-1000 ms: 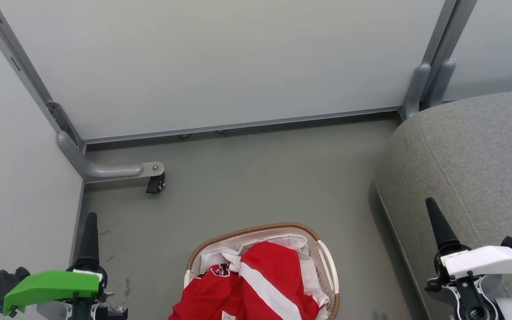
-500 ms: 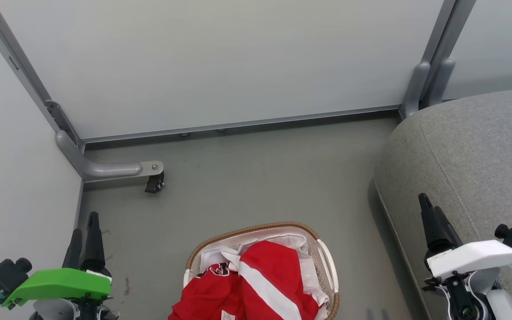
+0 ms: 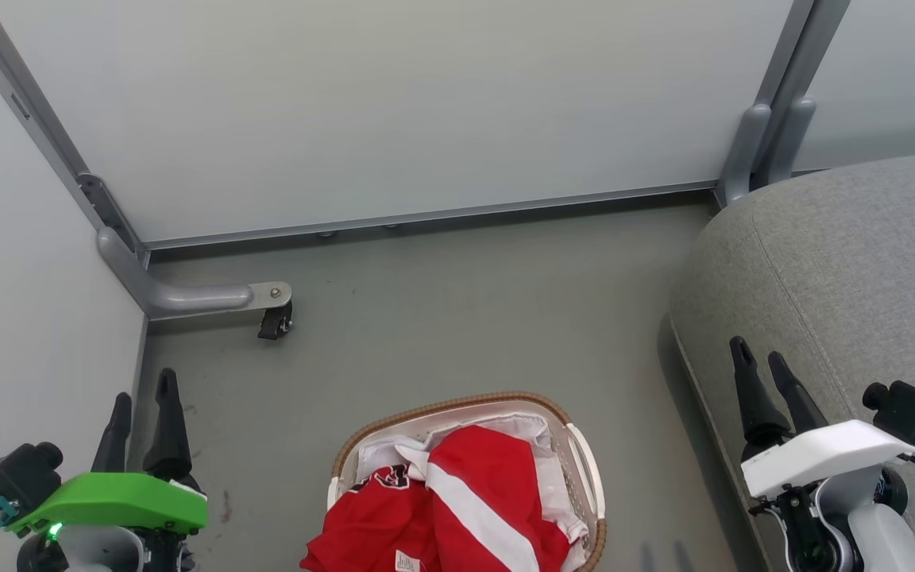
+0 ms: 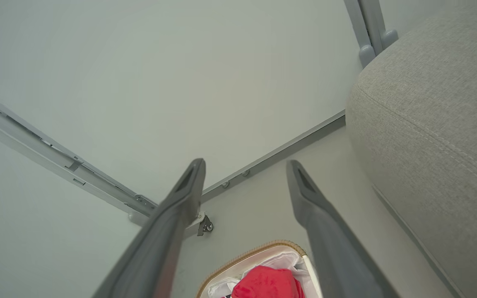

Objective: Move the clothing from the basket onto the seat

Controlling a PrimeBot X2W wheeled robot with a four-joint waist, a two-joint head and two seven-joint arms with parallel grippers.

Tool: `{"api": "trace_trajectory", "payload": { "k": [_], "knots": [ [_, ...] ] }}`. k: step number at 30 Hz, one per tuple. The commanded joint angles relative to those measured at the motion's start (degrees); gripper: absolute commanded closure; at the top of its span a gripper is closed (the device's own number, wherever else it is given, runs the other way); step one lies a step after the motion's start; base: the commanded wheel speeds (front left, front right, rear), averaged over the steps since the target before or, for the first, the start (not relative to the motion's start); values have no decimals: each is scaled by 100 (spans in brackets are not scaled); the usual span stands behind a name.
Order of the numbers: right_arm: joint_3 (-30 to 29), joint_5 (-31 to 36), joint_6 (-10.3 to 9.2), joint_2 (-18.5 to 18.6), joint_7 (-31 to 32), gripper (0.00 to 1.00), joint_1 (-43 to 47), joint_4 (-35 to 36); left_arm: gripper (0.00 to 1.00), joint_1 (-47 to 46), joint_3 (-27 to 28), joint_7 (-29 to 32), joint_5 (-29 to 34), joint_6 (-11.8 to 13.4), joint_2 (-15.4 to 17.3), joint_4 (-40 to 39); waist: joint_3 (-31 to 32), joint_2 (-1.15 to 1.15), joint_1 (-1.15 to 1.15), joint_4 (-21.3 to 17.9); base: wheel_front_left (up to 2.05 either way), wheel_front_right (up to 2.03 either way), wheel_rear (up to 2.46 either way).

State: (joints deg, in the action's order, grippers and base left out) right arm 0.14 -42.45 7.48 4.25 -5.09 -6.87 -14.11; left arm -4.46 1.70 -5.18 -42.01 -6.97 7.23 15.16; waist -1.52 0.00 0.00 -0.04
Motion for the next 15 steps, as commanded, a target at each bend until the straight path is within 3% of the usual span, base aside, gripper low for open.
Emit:
{"api": "trace_trajectory", "payload": {
  "k": [1, 15],
  "knots": [
    [14, 211, 2, 42, -67, 0, -148, 86, 0, -154, -14, -59, 202, 35, 82, -94, -5, 0, 0, 2, 0, 0, 0],
    [152, 1261, 2, 55, -296, 0, -234, 102, 0, -194, -241, -289, 1179, 48, 207, -127, -73, 0, 0, -2, 0, 0, 0]
  ]
}}
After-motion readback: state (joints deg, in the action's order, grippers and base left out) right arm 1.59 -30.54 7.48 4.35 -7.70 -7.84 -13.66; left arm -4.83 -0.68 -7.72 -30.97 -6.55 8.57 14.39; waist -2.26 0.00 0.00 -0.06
